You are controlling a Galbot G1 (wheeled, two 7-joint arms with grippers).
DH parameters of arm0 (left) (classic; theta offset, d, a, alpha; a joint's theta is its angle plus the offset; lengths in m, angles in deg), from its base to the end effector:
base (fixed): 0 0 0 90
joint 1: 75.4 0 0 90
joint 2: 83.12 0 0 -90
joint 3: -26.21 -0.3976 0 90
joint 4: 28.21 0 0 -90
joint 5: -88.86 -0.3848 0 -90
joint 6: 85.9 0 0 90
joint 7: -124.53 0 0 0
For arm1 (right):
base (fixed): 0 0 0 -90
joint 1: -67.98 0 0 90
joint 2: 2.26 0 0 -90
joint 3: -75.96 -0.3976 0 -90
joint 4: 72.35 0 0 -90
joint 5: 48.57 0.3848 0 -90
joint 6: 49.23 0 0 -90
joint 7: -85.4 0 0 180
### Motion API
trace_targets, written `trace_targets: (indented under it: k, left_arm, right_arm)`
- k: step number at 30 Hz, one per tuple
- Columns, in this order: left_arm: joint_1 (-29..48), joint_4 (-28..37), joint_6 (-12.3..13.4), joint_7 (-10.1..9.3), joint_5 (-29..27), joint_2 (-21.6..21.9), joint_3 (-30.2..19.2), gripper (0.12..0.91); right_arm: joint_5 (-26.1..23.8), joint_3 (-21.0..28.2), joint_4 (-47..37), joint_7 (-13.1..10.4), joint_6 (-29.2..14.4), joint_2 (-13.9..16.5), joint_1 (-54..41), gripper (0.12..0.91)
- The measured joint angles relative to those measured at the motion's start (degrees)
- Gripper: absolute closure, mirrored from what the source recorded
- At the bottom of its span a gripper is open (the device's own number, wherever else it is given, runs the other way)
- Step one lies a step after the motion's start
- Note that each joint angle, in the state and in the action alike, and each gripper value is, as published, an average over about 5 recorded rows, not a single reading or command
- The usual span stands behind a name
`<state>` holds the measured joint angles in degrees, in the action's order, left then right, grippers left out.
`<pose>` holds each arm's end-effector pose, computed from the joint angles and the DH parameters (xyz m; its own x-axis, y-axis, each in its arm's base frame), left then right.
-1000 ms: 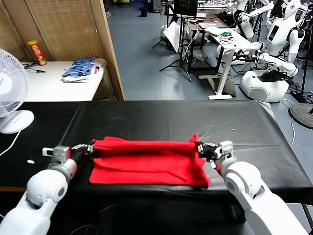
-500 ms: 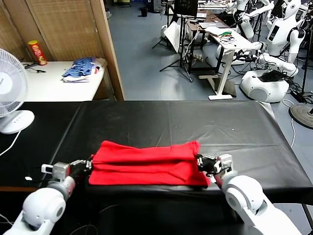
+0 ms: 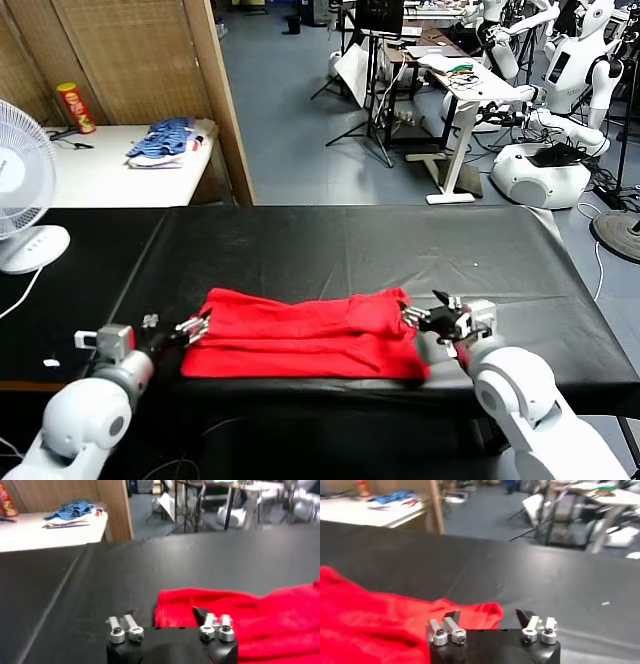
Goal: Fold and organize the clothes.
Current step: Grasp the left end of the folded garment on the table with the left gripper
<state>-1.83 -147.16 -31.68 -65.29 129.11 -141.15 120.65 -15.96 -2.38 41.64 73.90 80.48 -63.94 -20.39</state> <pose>0.2752 0.1340 -0.2537 -0.8939 0.0914 0.4389 0.0729 0.9956 -0.0588 0.3372 -0.0519 -0.2557 -0.8810 -0.1848 0.4355 -0.2115 0.9773 -0.0131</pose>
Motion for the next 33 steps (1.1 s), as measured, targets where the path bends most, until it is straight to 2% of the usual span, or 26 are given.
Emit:
trace_targets:
  k: [8, 17, 19, 23, 26, 30, 33]
  left_arm:
    - [7.6, 8.2, 0.5, -0.14, 4.9, -2.9, -3.8, 0.232]
    - [12.4, 16.0, 1.0, 0.38, 3.8, -5.0, -6.2, 0.234]
    - [12.6, 16.9, 1.0, 0.46, 3.4, -5.0, -6.3, 0.253]
    - [12.7, 17.9, 1.0, 0.43, 2.8, -5.2, -6.2, 0.414]
    - [12.2, 17.7, 1.3, 0.44, 2.7, -5.2, -5.9, 0.581]
    - [11.6, 17.2, 2.8, 1.08, 0.4, -5.5, -5.8, 0.808]
    - [11.2, 17.2, 4.6, 1.52, -3.5, -6.0, -6.0, 0.898]
  right_arm:
    - [-2.5, 1.4, -6.6, 0.3, -2.7, -3.9, -2.8, 0.227]
    - [-4.4, 1.9, -10.6, 1.5, -3.4, -6.6, -3.4, 0.231]
    - [-5.1, 2.1, -11.3, 2.0, -3.8, -7.1, -3.6, 0.266]
    - [-6.4, 2.5, -12.6, 2.1, -4.5, -8.0, -3.6, 0.448]
    - [-7.2, 2.7, -13.1, 1.5, -5.4, -8.7, -3.3, 0.616]
    - [-8.9, 2.9, -13.7, -0.5, -7.6, -9.7, -2.7, 0.831]
    - [-10.3, 3.0, -14.2, -1.7, -9.1, -10.4, -2.4, 0.892]
